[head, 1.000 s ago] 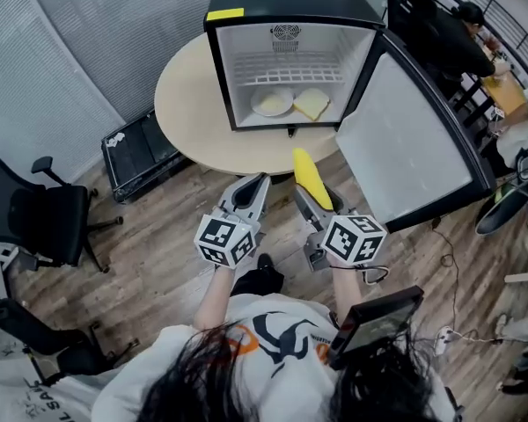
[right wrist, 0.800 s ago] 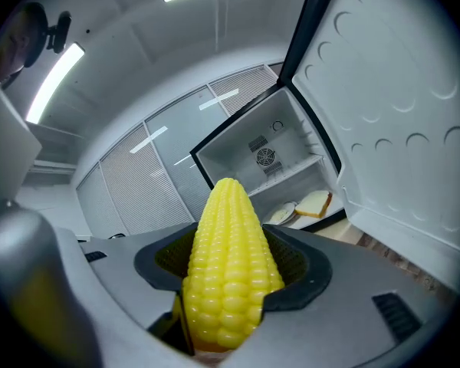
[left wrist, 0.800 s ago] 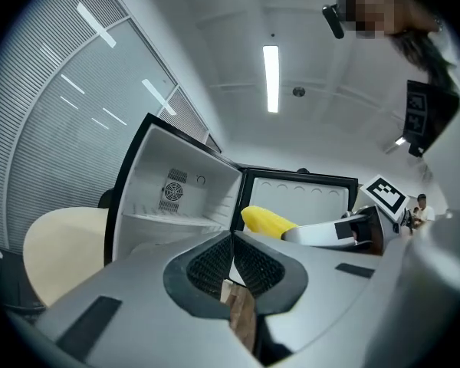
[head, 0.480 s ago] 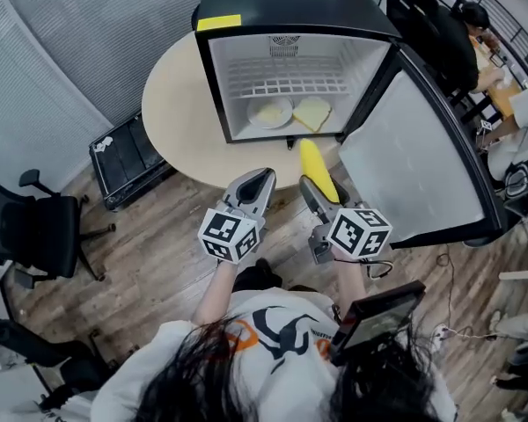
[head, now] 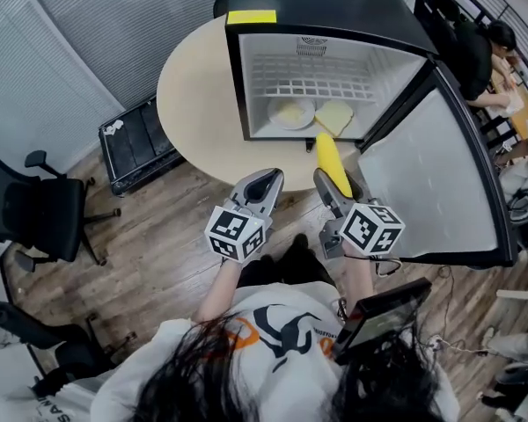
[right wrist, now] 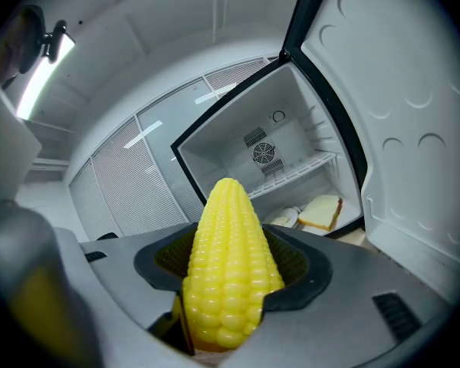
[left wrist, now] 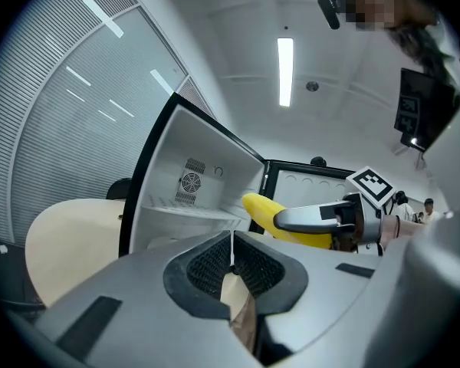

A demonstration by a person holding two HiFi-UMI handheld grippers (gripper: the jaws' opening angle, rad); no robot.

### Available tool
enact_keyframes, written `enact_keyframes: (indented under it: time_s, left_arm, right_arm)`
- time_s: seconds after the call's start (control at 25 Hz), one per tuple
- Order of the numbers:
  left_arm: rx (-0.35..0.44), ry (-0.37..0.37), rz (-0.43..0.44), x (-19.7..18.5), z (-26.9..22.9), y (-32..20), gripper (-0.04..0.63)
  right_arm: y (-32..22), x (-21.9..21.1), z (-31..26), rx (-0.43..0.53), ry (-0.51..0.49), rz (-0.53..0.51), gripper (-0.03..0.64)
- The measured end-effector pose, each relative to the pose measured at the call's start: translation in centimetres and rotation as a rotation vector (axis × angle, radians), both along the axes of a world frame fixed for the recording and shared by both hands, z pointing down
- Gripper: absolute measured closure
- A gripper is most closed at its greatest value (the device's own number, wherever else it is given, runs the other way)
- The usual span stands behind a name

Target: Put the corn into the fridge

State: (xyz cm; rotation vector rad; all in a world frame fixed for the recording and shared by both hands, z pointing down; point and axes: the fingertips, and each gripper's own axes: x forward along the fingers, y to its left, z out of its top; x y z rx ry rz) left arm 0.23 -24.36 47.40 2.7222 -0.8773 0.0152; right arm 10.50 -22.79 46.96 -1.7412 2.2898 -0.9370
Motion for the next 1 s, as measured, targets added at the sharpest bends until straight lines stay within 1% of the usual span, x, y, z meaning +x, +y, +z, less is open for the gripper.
enact_keyframes:
  time_s: [0.16, 0.28, 0.48, 0.64, 0.76, 1.0]
  left_arm:
    - [0.002, 0.009, -0.004, -0.2, 0.3, -1.3, 0.586]
    - [-0.004, 0.000, -0.010, 0.0, 0.9, -2.6, 0.586]
    - [-0.008, -0.018, -0.007, 0.6, 1.2, -4.6, 0.586]
    - [-0.004, -0.026, -0.018, 1.0, 1.0, -6.8, 0.586]
    - [-0.001, -0.019, -0.018, 1.7, 0.8, -8.2, 0.586]
    - [-0.003, -0.015, -0.010, 2.7, 1.0, -10.4, 0.586]
  right_arm:
    - [-2.1, 0.5, 0.0, 0.004, 0.001, -0.001, 0.359]
    - [-4.1, 1.3, 0.4, 0.003, 0.007, -0.008, 0.359]
    - [-7.9, 3.2, -0.2, 0.031, 0.122, -0.022, 0.359]
    - [-11.6, 4.1, -1.2, 0.059, 0.146, -0.050, 0.359]
    - [-14.4, 4.3, -1.4, 0.066, 0.183, -0.087, 0.359]
    - [-19.5, 3.8, -0.9, 0.059, 0.334, -0.200, 0.359]
